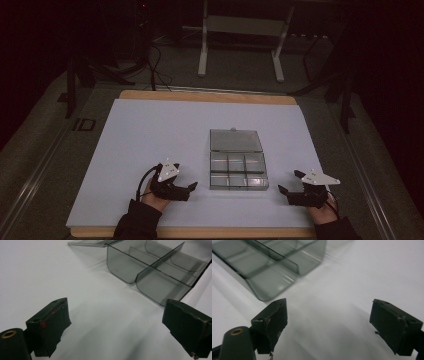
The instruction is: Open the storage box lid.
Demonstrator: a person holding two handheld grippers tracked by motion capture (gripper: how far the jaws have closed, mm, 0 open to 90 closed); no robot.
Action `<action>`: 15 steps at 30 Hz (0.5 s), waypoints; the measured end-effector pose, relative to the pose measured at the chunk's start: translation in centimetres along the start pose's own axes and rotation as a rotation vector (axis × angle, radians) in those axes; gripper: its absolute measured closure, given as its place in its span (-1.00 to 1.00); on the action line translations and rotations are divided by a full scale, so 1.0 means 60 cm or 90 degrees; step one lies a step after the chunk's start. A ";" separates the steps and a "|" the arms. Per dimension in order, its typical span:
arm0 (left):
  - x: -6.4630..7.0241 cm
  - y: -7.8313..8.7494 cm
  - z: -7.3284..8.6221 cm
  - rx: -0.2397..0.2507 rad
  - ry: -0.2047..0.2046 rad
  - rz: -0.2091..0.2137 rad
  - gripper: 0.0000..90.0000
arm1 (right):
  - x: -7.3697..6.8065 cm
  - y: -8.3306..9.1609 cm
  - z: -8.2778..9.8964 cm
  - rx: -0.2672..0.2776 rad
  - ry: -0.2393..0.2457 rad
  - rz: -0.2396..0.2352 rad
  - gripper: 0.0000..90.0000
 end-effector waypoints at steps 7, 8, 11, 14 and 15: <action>-0.011 0.006 0.003 0.009 0.012 -0.023 -0.81 | 0.018 0.009 0.002 0.017 -0.029 0.028 -0.68; -0.011 0.006 0.004 0.010 0.011 -0.025 -0.81 | 0.021 0.009 0.003 0.020 -0.036 0.030 -0.69; -0.010 0.007 0.003 0.018 0.002 -0.034 -0.81 | 0.027 0.011 0.003 0.026 -0.058 0.036 -0.69; -0.011 0.008 0.003 0.023 -0.004 -0.051 -0.81 | 0.030 0.011 0.004 0.027 -0.067 0.044 -0.69; -0.011 0.008 0.003 0.023 -0.007 -0.054 -0.81 | 0.031 0.011 0.004 0.025 -0.070 0.045 -0.69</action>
Point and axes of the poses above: each handheld gripper's, and its own axes: y roughly backward along the jaws, z roughly out of its underside, x roughly to its right, the point moved 10 cm from there along -y, roughly forward along the jaws, and after that the axes turned 4 degrees about y, right-handed, at the moved point
